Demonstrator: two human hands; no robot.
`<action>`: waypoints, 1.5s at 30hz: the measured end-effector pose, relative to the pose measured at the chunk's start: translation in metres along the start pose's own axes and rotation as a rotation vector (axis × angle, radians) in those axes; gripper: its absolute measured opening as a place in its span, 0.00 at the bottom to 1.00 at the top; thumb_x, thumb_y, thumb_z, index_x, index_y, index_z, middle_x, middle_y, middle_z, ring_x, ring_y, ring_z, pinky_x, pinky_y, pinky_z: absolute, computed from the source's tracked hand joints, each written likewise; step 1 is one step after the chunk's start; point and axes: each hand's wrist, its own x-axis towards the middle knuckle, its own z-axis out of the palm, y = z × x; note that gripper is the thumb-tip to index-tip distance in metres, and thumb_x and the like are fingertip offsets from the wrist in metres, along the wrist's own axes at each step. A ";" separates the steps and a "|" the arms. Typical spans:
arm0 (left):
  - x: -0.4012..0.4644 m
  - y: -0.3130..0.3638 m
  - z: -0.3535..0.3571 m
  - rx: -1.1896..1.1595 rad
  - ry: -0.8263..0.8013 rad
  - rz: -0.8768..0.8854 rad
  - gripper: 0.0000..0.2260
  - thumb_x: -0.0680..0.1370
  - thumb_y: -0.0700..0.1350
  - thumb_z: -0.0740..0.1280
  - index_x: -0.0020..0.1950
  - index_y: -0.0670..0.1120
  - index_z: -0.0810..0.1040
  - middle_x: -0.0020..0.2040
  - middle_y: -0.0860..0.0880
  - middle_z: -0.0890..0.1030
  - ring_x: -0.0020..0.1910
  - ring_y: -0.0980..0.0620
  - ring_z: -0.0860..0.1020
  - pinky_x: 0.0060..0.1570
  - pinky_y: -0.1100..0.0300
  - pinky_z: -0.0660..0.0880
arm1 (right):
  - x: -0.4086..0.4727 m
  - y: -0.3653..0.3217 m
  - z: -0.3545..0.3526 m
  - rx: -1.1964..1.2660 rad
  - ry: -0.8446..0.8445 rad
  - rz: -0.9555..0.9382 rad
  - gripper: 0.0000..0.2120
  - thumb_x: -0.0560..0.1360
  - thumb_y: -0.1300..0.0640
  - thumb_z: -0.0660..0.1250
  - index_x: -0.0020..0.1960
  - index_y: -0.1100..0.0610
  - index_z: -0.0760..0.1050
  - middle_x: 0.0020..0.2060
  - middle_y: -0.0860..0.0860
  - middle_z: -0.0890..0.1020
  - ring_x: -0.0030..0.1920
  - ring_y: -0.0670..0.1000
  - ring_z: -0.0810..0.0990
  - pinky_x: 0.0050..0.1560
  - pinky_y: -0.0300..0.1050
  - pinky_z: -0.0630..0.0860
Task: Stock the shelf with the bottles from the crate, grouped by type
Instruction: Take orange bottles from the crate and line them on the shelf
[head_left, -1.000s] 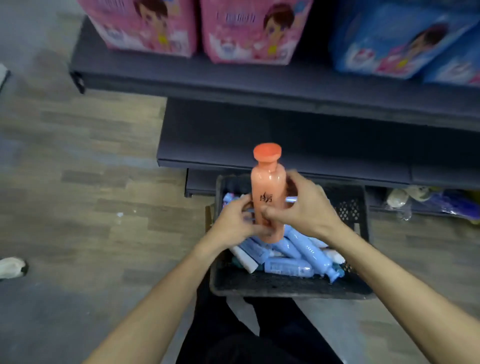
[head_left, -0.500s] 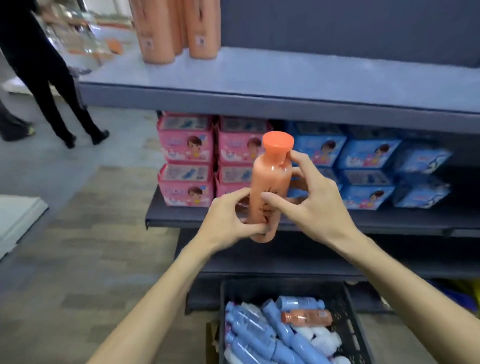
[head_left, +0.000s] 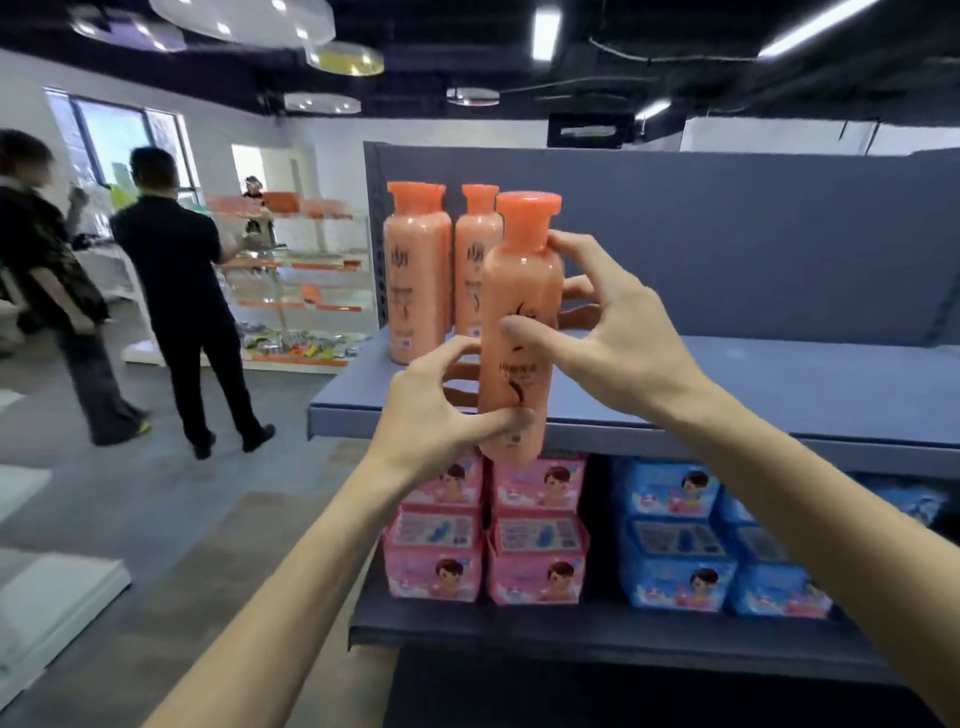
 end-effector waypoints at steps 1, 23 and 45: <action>0.006 -0.001 -0.005 0.025 -0.003 0.003 0.25 0.64 0.53 0.80 0.59 0.56 0.79 0.52 0.60 0.83 0.55 0.63 0.79 0.54 0.55 0.78 | 0.009 0.001 0.002 0.006 -0.002 0.009 0.30 0.71 0.47 0.76 0.69 0.42 0.68 0.45 0.40 0.84 0.47 0.37 0.82 0.46 0.27 0.76; 0.110 -0.054 0.017 0.541 0.088 -0.283 0.19 0.75 0.51 0.72 0.59 0.44 0.72 0.57 0.45 0.79 0.60 0.43 0.76 0.54 0.51 0.71 | 0.127 0.082 0.064 -0.053 -0.017 0.187 0.29 0.71 0.47 0.74 0.67 0.44 0.64 0.50 0.51 0.80 0.51 0.51 0.81 0.51 0.55 0.81; 0.121 -0.055 0.016 0.495 0.040 -0.359 0.18 0.76 0.48 0.70 0.61 0.41 0.71 0.61 0.43 0.77 0.62 0.41 0.74 0.58 0.48 0.72 | 0.135 0.085 0.075 -0.072 -0.020 0.216 0.31 0.73 0.47 0.71 0.70 0.46 0.60 0.52 0.55 0.80 0.53 0.54 0.79 0.54 0.55 0.79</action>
